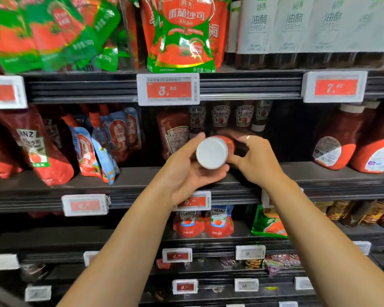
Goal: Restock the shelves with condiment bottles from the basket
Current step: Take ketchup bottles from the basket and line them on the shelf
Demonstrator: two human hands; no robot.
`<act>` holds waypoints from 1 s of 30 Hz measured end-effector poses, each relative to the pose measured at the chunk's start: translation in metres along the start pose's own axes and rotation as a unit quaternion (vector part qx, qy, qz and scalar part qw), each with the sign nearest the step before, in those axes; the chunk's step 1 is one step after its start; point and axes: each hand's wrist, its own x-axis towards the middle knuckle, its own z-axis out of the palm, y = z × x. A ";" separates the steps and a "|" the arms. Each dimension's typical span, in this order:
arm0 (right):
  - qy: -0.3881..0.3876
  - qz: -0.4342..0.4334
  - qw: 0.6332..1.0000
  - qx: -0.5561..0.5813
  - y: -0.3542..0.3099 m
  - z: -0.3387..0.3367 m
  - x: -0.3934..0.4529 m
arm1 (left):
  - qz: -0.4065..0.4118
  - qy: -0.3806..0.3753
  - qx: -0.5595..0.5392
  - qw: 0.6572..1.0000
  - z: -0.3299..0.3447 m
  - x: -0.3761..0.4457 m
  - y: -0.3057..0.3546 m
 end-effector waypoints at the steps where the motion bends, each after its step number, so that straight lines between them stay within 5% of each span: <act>1: 0.004 -0.016 1.000 -0.018 -0.001 -0.001 -0.001 | 0.007 -0.015 0.007 1.000 0.002 0.000 -0.001; 5: 0.031 0.038 0.999 -0.005 -0.007 -0.011 -0.001 | 0.038 -0.063 0.070 0.995 0.007 0.001 -0.007; 7: 0.061 0.107 0.983 0.138 -0.009 -0.016 0.000 | 0.063 -0.047 0.094 0.993 0.010 0.004 -0.011; 9: 0.080 0.175 0.924 0.332 -0.013 -0.020 0.001 | 0.093 -0.020 0.128 0.987 0.012 0.007 -0.013; 11: 0.054 0.204 0.889 0.406 -0.018 -0.022 0.002 | 0.124 -0.009 0.170 0.978 0.013 0.011 -0.015; 15: 0.039 0.140 0.945 0.293 -0.020 -0.017 0.000 | 0.151 0.010 0.218 0.964 0.012 0.023 -0.021; 24: 0.043 0.096 0.945 0.310 -0.011 0.003 -0.005 | 0.224 0.029 0.344 0.911 -0.003 0.049 -0.031; 30: 0.078 0.139 0.972 0.174 -0.020 0.011 -0.015 | 0.201 0.077 0.406 0.888 -0.004 0.049 -0.033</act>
